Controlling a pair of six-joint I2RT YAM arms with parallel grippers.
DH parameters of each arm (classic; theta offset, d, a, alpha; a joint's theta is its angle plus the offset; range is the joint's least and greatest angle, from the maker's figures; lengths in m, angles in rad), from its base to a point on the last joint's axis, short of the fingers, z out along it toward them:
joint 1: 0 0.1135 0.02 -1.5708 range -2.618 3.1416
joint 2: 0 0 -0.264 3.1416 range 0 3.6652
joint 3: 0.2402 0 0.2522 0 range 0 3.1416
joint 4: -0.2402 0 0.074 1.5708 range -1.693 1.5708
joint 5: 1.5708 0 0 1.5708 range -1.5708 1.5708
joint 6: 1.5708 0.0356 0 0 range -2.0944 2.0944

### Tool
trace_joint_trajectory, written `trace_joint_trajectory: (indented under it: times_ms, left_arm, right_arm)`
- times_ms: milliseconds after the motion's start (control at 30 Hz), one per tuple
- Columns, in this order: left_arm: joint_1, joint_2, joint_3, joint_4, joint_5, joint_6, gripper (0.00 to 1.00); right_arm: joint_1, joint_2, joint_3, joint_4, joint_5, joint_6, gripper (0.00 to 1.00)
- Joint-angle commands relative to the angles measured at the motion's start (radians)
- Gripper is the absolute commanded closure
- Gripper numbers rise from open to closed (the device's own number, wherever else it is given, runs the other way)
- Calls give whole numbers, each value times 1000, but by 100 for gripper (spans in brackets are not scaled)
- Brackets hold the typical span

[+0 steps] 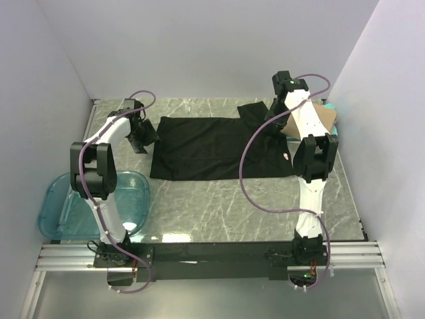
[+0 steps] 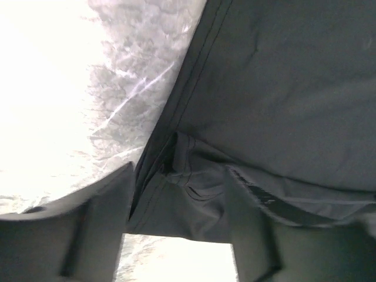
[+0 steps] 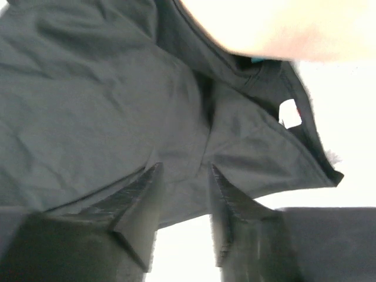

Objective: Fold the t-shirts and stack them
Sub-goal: Fold the tshirt

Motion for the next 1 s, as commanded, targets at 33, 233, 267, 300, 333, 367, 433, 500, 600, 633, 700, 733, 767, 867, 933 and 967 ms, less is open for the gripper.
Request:
trace_joint_trajectory:
  times_ms: [33, 233, 267, 300, 333, 367, 433, 500, 600, 633, 700, 733, 767, 867, 933, 967]
  left_arm:
    - [1, -63, 46, -19, -39, 20, 28]
    - [-10, -153, -38, 46, -6, 21, 22]
    - [-13, -161, -52, 57, 11, 17, 23]
    - [-19, -167, -67, 66, 17, 14, 24]
    - [-20, -173, -92, 78, 20, 12, 25]
    - [-22, -173, -103, 81, 22, 4, 26]
    - [-22, -170, -129, 83, 22, -2, 28]
    - [-22, -170, -144, 86, 22, -3, 32]
    - [-22, -169, -167, 90, 25, -3, 35]
    - [-22, -164, -169, 89, 22, -3, 35]
    - [-22, -163, -173, 87, 22, -5, 34]
    - [-22, -163, -175, 89, 20, -5, 34]
    - [-22, -164, -176, 90, 19, -6, 34]
    - [-22, -161, -178, 90, 19, -6, 34]
    - [-22, -158, -178, 89, 19, -6, 34]
    - [-22, -155, -175, 87, 20, -5, 34]
  right_arm:
    - [-23, -72, 28, 52, -17, -18, 45]
    - [11, -284, -325, 236, -67, -61, 44]
    - [20, -301, -407, 254, -80, -61, 45]
    - [26, -315, -446, 288, -86, -58, 47]
    - [40, -334, -480, 305, -100, -53, 48]
    - [45, -341, -535, 320, -136, -47, 50]
    - [57, -347, -578, 359, -161, -41, 53]
    - [69, -344, -615, 383, -189, -30, 54]
    - [89, -315, -621, 380, -192, -27, 55]
    - [92, -295, -617, 376, -186, -29, 55]
    - [105, -278, -607, 354, -158, -24, 56]
    - [106, -264, -603, 346, -144, -19, 56]
    - [108, -260, -601, 339, -135, -18, 56]
    - [109, -253, -629, 343, -124, -12, 57]
    - [111, -249, -646, 359, -121, -10, 57]
    - [109, -246, -658, 363, -121, -9, 57]
